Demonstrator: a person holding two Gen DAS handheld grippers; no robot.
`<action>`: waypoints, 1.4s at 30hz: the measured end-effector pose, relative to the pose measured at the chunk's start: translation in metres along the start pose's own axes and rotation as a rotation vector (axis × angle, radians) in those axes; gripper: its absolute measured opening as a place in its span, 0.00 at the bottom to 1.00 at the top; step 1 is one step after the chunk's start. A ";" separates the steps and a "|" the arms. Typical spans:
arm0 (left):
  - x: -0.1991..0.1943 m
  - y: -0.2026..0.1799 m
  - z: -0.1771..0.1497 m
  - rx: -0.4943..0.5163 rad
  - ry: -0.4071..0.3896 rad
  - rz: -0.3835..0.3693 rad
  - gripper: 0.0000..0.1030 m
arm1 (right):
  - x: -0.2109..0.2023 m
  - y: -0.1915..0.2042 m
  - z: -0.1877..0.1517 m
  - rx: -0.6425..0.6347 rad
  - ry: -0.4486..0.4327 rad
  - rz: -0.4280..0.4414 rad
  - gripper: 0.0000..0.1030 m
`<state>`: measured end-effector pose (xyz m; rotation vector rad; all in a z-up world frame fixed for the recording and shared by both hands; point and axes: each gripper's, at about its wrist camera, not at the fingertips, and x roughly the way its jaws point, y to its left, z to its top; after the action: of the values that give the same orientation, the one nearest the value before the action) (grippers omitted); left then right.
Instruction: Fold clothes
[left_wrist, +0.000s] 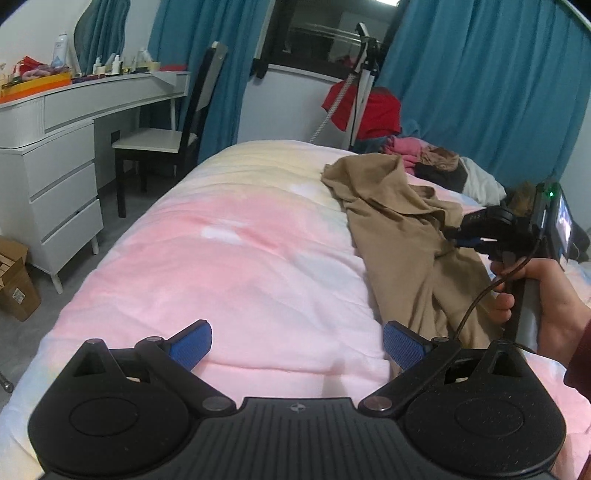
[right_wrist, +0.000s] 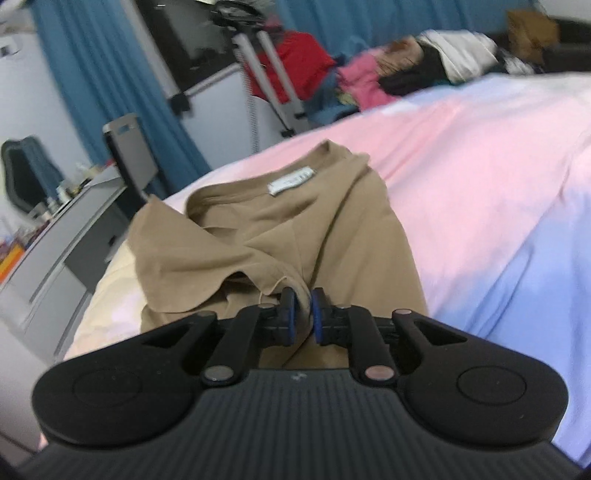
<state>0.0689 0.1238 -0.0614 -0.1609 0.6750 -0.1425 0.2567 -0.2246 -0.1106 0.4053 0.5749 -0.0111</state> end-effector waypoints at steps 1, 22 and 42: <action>-0.002 -0.002 -0.001 0.005 -0.002 -0.004 0.97 | -0.005 0.004 0.000 -0.032 -0.015 0.003 0.31; 0.006 0.001 -0.008 -0.040 0.051 -0.068 0.98 | 0.049 0.126 -0.005 -0.513 -0.117 -0.028 0.15; 0.020 -0.017 -0.017 -0.019 0.078 -0.068 0.98 | 0.029 0.068 0.019 -0.330 -0.156 0.200 0.28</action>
<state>0.0721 0.1020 -0.0828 -0.1979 0.7491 -0.2088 0.2990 -0.1663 -0.0861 0.1374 0.3717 0.2394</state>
